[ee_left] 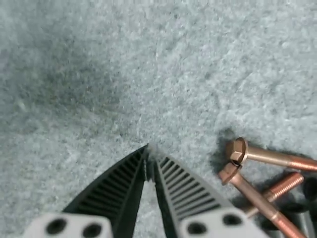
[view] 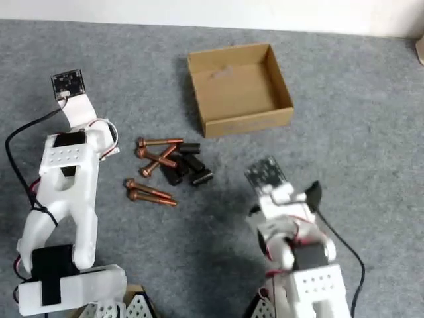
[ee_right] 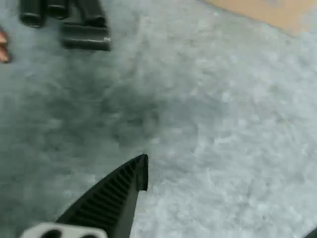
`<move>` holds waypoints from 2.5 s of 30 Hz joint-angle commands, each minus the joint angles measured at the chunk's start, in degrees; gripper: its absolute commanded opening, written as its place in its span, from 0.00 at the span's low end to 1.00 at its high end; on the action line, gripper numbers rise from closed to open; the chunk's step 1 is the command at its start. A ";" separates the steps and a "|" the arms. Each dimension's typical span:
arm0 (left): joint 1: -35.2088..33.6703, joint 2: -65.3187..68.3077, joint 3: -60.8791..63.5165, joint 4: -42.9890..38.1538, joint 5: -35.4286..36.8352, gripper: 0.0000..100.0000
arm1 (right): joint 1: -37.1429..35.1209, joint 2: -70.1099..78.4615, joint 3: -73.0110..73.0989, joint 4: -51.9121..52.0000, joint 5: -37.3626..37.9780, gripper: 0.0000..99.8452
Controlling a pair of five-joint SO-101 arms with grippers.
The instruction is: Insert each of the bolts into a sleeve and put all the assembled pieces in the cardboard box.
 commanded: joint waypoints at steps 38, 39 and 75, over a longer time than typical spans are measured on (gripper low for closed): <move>-2.95 -1.63 -0.66 -2.46 0.26 0.01 | -19.47 74.51 -59.03 4.44 37.10 0.50; -4.00 -1.63 -0.66 -3.08 1.76 0.01 | -18.95 75.03 -59.03 3.38 37.19 0.50; -7.34 -1.45 -0.31 -4.75 8.18 0.01 | -18.07 97.10 -63.87 7.69 39.65 0.19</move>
